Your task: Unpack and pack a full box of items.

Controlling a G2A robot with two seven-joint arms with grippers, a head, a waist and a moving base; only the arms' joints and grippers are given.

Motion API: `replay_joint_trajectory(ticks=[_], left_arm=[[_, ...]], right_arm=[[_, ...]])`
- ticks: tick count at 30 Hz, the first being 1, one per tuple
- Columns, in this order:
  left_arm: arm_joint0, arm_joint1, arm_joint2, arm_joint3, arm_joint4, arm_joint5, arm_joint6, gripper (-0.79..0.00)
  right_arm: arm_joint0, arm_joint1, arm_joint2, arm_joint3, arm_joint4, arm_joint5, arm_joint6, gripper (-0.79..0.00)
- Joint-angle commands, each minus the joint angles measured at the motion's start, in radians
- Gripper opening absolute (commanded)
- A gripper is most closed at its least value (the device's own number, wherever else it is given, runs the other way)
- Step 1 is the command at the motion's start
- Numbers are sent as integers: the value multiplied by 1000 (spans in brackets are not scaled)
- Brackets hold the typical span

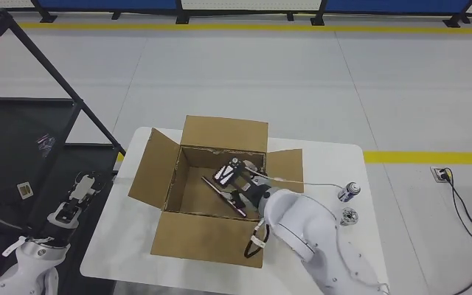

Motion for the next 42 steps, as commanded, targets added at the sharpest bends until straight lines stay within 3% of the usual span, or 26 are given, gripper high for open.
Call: replay_joint_trajectory(ticks=[1,8,15,23,31,33,37,42], left_arm=[[0,0,0,0,0,0,0,0],[0,0,0,0,0,0,0,0],[0,0,0,0,0,0,0,0],[0,0,0,0,0,0,0,0],[0,0,0,0,0,0,0,0],[0,0,0,0,0,0,0,0],[0,0,0,0,0,0,0,0],[0,0,0,0,0,0,0,0]], right_arm=[[-67,16,122,-83,1,-1,3,0],[-255,51,456,-174,48,22,3,0],[-396,69,683,-81,148,56,9,0],[-381,87,753,136,214,50,40,0],[-315,99,731,303,244,74,70,0],[-296,102,721,340,231,85,77,-55],[-264,108,708,405,240,95,86,-394],[-233,116,697,465,246,90,90,-440]])
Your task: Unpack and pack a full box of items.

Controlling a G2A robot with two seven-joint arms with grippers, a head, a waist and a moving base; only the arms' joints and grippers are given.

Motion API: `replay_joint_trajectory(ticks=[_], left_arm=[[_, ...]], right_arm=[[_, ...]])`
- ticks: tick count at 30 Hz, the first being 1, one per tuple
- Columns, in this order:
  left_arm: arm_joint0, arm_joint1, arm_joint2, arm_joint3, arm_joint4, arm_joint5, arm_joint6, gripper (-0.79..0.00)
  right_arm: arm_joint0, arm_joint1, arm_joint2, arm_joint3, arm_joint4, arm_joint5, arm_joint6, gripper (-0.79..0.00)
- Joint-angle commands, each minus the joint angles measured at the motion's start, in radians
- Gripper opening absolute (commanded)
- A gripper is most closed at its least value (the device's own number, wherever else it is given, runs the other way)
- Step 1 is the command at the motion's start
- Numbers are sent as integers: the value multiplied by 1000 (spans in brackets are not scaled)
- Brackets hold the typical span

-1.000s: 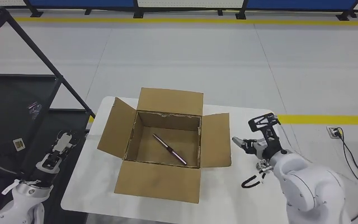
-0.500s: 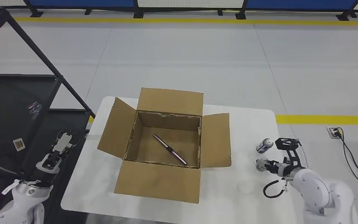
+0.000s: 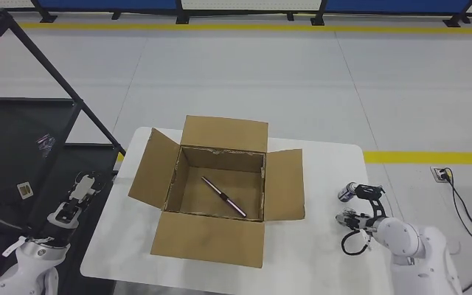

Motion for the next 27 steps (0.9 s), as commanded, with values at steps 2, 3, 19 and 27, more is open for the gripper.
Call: replay_joint_trajectory(ticks=[2,3,19,27], left_arm=[[0,0,0,0,0,0,0,0],[0,0,0,0,0,0,0,0],[0,0,0,0,0,0,0,0],[0,0,0,0,0,0,0,0]], right_arm=[[12,4,-5,23,7,-2,-7,-526],[13,6,-5,26,11,-3,-11,-616],[-93,29,12,-447,162,-45,-22,-785],[4,21,-203,-559,235,12,-48,-785]])
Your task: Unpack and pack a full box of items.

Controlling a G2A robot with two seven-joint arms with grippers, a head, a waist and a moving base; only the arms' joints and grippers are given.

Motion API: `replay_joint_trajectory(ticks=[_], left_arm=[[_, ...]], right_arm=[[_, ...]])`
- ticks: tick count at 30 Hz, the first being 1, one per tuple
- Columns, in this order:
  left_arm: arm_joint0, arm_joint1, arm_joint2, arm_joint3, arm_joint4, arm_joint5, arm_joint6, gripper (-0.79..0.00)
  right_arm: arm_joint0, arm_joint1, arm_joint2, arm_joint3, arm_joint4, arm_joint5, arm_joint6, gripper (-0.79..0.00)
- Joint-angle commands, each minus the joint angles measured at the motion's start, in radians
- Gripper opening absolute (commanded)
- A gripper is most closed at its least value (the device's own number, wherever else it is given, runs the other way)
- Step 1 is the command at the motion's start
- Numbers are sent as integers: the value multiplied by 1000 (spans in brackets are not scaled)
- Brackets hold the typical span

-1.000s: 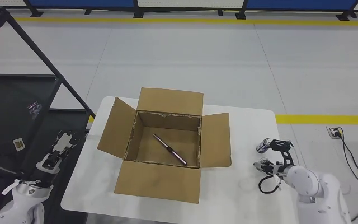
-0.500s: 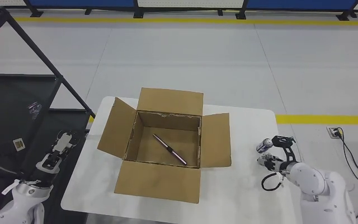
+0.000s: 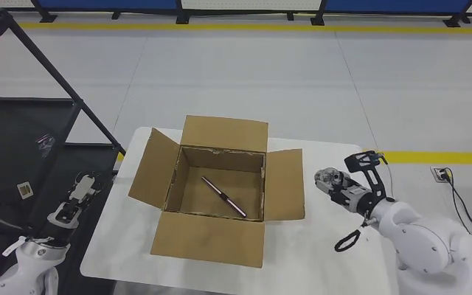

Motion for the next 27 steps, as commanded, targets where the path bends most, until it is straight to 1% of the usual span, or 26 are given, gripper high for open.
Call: replay_joint_trajectory(ticks=[1,4,8,10,13,17,21,25,27], left_arm=[[0,0,0,0,0,0,0,0],[0,0,0,0,0,0,0,0],[0,0,0,0,0,0,0,0],[0,0,0,0,0,0,0,0],[0,0,0,0,0,0,0,0],[0,0,0,0,0,0,0,0],[0,0,0,0,0,0,0,0],[0,0,0,0,0,0,0,0],[0,0,0,0,0,0,0,0]], right_arm=[[51,-5,-90,12,9,19,-10,-785],[135,-17,-224,68,-4,65,-30,-785],[231,-40,-387,165,56,90,-73,-785],[295,-52,-473,229,30,114,-72,-785],[402,-82,-619,358,-30,182,-88,-785],[532,-137,-785,568,-26,250,-128,-785],[626,-196,-889,767,7,312,-200,-785],[666,-247,-964,904,14,370,-284,-785],[676,-268,-981,956,36,379,-314,-785]])
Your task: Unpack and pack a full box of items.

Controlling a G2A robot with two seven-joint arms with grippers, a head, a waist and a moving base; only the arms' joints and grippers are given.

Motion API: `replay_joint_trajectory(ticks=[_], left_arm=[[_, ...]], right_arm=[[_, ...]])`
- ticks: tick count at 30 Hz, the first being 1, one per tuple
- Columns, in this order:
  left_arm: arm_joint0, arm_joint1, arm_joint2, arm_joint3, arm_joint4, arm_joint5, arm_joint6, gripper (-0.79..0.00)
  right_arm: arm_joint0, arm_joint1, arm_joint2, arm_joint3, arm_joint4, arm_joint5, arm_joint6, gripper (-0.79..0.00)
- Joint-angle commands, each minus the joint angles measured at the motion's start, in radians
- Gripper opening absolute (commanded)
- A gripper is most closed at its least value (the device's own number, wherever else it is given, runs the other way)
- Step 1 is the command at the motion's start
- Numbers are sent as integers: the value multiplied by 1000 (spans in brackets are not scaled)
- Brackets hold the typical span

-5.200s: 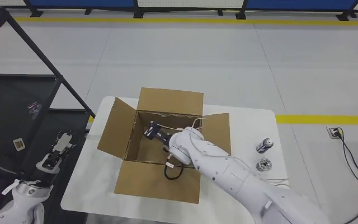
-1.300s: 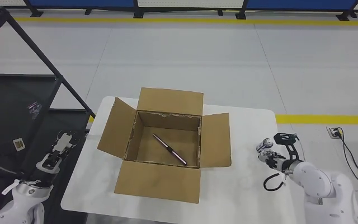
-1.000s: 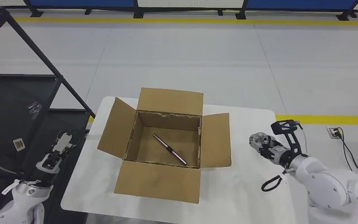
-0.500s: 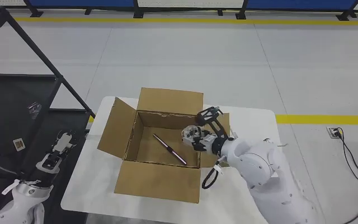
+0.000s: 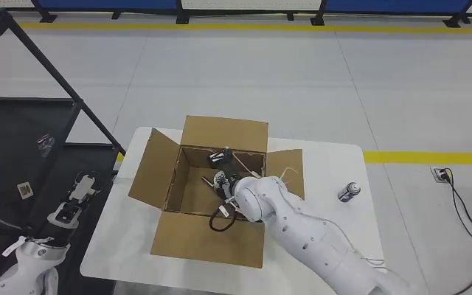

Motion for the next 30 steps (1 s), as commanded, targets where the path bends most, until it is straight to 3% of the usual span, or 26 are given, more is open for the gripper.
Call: replay_joint_trajectory(ticks=[1,13,16,19,21,30], left_arm=[[0,0,0,0,0,0,0,0],[0,0,0,0,0,0,0,0],[0,0,0,0,0,0,0,0],[0,0,0,0,0,0,0,0],[0,0,0,0,0,0,0,0],[0,0,0,0,0,0,0,0]], right_arm=[[10,-19,-13,60,15,16,-33,-785],[19,-79,1,266,96,22,-171,-760],[24,-88,4,293,97,12,-171,-459],[30,-95,9,315,96,2,-171,-240],[34,-98,13,325,95,-5,-169,-142],[35,-99,30,285,46,-40,-152,0]])
